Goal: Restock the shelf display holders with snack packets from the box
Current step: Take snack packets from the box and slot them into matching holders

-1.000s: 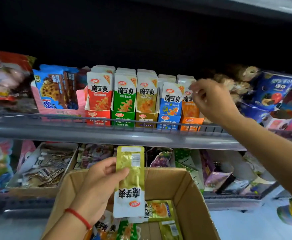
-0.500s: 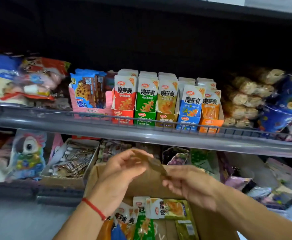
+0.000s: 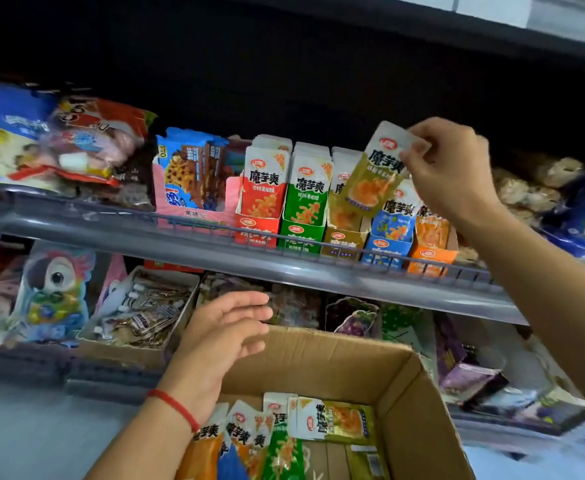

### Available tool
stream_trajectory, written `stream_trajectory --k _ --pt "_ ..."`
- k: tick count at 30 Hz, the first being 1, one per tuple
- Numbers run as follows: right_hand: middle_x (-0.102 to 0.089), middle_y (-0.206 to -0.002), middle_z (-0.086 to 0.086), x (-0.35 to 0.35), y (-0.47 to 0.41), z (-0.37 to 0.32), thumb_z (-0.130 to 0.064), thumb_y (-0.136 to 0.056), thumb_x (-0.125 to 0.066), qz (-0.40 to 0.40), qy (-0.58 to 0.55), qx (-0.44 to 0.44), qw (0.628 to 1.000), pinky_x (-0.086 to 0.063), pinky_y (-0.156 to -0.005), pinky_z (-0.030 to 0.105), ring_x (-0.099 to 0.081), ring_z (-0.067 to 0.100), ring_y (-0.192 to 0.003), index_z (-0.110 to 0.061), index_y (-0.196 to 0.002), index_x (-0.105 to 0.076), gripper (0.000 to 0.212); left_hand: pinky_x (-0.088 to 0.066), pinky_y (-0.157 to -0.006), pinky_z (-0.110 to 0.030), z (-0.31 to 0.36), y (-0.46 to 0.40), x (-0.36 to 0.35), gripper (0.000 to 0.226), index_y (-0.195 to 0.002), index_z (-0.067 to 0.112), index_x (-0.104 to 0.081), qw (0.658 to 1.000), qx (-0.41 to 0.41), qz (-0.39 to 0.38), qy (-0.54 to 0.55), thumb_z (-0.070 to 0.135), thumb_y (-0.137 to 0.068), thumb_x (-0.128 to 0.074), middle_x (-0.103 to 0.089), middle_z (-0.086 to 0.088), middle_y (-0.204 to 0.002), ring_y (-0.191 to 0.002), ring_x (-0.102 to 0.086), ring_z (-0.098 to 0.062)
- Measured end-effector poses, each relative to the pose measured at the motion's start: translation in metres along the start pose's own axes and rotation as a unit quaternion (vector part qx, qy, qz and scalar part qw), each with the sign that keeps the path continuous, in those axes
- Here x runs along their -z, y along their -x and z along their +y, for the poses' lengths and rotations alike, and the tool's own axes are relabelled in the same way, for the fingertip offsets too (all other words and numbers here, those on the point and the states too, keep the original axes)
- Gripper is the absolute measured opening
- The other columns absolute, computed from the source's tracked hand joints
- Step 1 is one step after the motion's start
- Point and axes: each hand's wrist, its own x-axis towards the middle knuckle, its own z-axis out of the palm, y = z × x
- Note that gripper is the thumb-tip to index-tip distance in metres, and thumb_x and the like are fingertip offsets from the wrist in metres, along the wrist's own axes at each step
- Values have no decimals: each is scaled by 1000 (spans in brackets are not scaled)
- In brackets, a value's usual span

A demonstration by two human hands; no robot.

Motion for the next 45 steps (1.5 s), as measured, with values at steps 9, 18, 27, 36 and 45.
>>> stream_trajectory --k 9,18,27,36,45 --pt "-65 -121 15 -54 -28 -5 -27 -99 -63 -174 236 44 955 -56 -86 48 -64 36 -106 -22 -129 -63 30 -63 -84 -45 3 -4 1 36 -108 18 -72 1000 -3 4 -3 -10 -86 -67 -79 0 -97 -97 -75 -21" --pt "-66 -124 13 -70 -26 -2 -25 -96 -67 -102 331 140 928 -44 -97 48 -52 35 -121 -14 -129 -62 35 -62 -83 -40 3 -7 12 32 -104 27 -70 995 -31 31 -86 -2 -91 -65 -77 8 -95 -95 -73 -15" --pt "-71 -93 -14 -106 162 -40 -28 -93 -60 -399 7 165 902 -60 -75 37 -67 8 -80 -30 -103 -68 12 -44 -72 -16 -7 2 34 30 -111 34 -63 938 -117 28 -325 9 -94 -63 -64 18 -105 -95 -59 4" --pt "-60 -136 15 -206 306 -54 -56 -91 -66 -645 32 -33 763 -52 -97 45 -60 34 -122 -10 -137 -44 69 -52 -74 -22 -8 -2 47 30 -103 33 -68 955 -112 82 -262 6 -91 -63 -72 14 -98 -91 -67 -2" --pt "-72 -117 4 -210 305 -58 -18 -89 -77 -590 -95 -245 763 -57 -92 32 -69 18 -107 -10 -113 -69 26 -46 -73 -17 -9 -6 45 29 -110 30 -68 950 -111 73 -283 8 -92 -63 -71 13 -102 -95 -64 1"
